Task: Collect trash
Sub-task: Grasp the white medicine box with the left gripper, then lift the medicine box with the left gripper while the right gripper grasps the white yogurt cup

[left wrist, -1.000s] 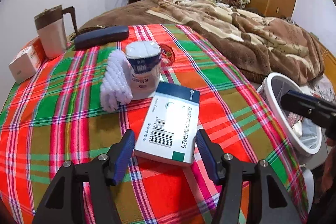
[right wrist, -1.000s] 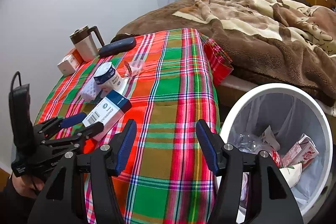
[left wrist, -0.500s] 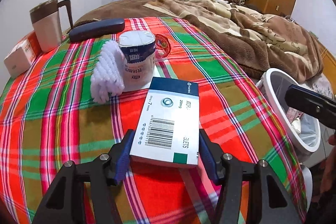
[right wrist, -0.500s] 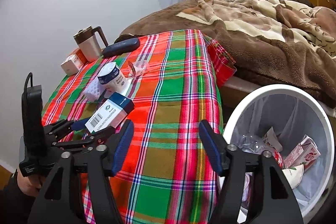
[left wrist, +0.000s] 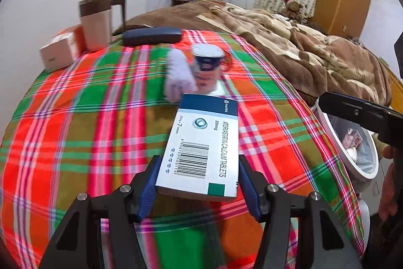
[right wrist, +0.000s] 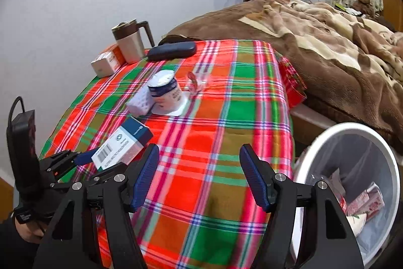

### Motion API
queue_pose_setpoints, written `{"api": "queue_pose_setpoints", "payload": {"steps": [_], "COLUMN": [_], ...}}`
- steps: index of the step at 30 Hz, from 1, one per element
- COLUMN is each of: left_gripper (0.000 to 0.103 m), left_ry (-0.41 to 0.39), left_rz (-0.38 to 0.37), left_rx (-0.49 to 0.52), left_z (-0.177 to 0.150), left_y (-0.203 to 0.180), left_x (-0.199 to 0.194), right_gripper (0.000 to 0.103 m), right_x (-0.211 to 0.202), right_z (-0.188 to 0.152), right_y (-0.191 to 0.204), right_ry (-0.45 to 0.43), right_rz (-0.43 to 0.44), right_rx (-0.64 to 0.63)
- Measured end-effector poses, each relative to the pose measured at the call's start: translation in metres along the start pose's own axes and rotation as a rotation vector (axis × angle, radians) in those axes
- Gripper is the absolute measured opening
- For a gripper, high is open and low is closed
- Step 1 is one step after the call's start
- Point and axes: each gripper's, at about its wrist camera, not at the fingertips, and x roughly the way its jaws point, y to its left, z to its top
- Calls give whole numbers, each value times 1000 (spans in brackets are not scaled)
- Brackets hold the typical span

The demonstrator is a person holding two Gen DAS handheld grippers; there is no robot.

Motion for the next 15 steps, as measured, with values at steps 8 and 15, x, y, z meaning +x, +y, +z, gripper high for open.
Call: {"api": "queue_pose_setpoints", "payload": {"steps": [8, 15], "left_gripper": [59, 59], "left_ry": [-38, -52], "left_rz": [65, 95], "left_rx": [-63, -104], "left_z": [6, 12], "left_y": [32, 51], "left_x": [-14, -10], "right_gripper": [68, 67], "right_x": [22, 44], "right_z": [20, 39], "right_y": [21, 33], "right_ry": [23, 24], "right_rz": [10, 5], "right_rx": [-17, -14]}}
